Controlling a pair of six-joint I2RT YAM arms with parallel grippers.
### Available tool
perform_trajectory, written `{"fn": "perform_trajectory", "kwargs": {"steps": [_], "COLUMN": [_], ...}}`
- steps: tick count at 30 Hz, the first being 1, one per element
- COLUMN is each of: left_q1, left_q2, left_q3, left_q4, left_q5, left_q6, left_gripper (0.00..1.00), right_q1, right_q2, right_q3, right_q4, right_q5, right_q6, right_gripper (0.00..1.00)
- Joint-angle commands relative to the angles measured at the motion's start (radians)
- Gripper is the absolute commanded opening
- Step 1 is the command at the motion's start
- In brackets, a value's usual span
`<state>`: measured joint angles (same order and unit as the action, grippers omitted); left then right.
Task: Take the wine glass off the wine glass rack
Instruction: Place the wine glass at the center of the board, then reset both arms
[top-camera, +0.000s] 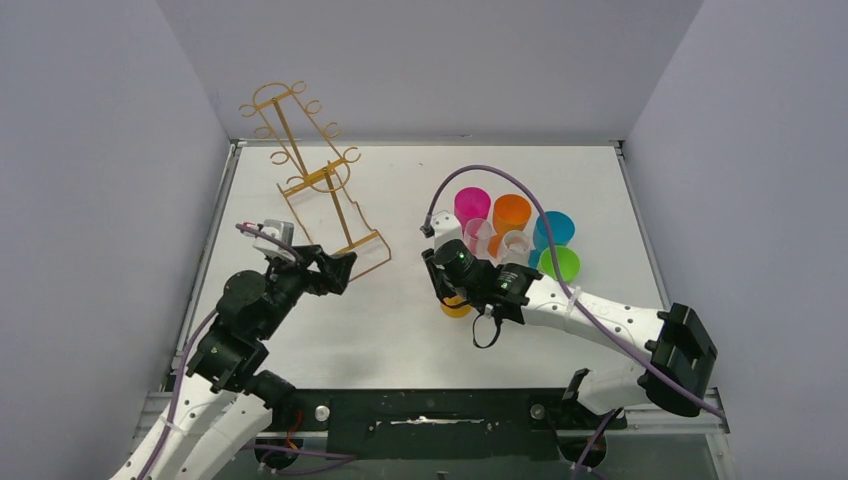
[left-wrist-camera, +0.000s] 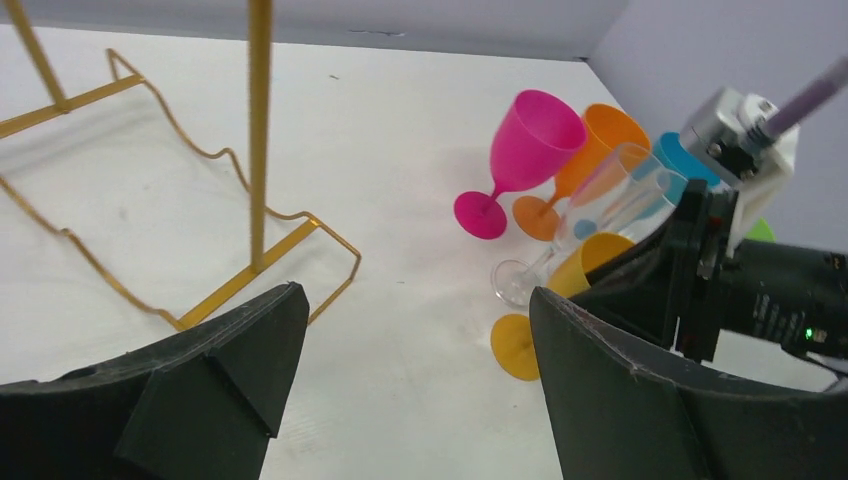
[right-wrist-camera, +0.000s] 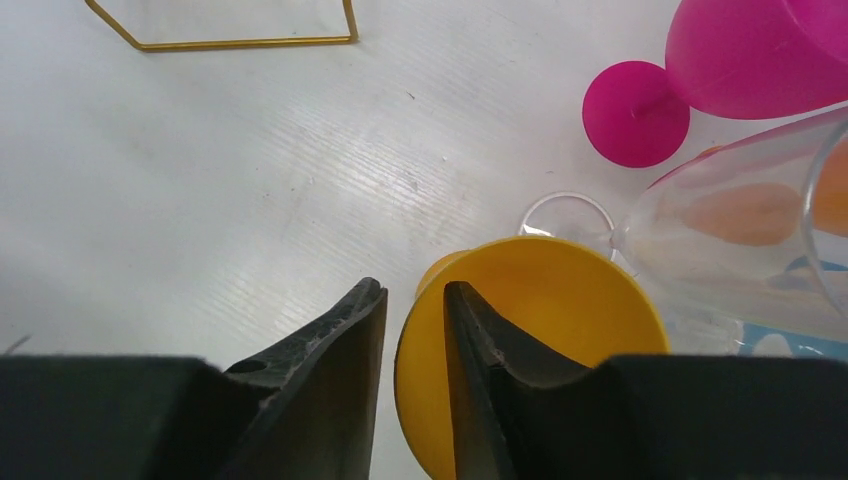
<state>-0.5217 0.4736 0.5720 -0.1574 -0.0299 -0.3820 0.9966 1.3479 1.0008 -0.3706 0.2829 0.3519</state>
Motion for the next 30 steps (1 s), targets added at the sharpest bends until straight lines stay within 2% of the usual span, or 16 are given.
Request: {"fn": "perform_trajectory", "kwargs": {"steps": [1,6,10,17,18,20,23,26,30], "left_q1": [0.0,0.0,0.001,0.004,0.007,0.02,0.082,0.211,0.448], "left_q2": [0.061,0.055,0.091,0.146,0.155,0.179,0.241,0.289,0.311], "left_q3": [0.18,0.229,0.255,0.29,0.297,0.315,0.369,0.432,0.498], "left_q4": [-0.205,-0.287,-0.347,-0.421,-0.432,-0.458,-0.507,-0.561,-0.578], "left_q5": [-0.205,-0.36,-0.409,-0.529,-0.539,-0.551,-0.488,-0.381,-0.204], "left_q6": [-0.04,-0.047,-0.031,-0.071,-0.078,-0.086,-0.074,-0.068,-0.015], "left_gripper": [0.82,0.83,0.85,0.89,0.89,0.91,0.93,0.94,0.95], "right_q1": [0.004,0.005,0.005,-0.003,-0.015,-0.109,-0.369,-0.622,-0.801], "right_q2": [-0.062,-0.13,-0.207,-0.389,-0.412,-0.447,-0.479,-0.521,-0.541], "right_q3": [-0.003,0.02,0.041,-0.024,-0.037,-0.045,0.007,0.045,0.111], "right_q4": [0.084,0.092,0.096,0.19,0.197,0.169,0.034,-0.014,-0.094], "right_q5": [0.049,0.062,0.148,0.442,0.49,0.497,0.341,0.056,-0.066], "right_q6": [0.001,-0.022,-0.043,-0.113,-0.122,-0.122,-0.009,0.022,0.016], "right_gripper": [0.33,0.47,0.58,0.97,1.0,0.98,0.98,0.98,0.98]}}
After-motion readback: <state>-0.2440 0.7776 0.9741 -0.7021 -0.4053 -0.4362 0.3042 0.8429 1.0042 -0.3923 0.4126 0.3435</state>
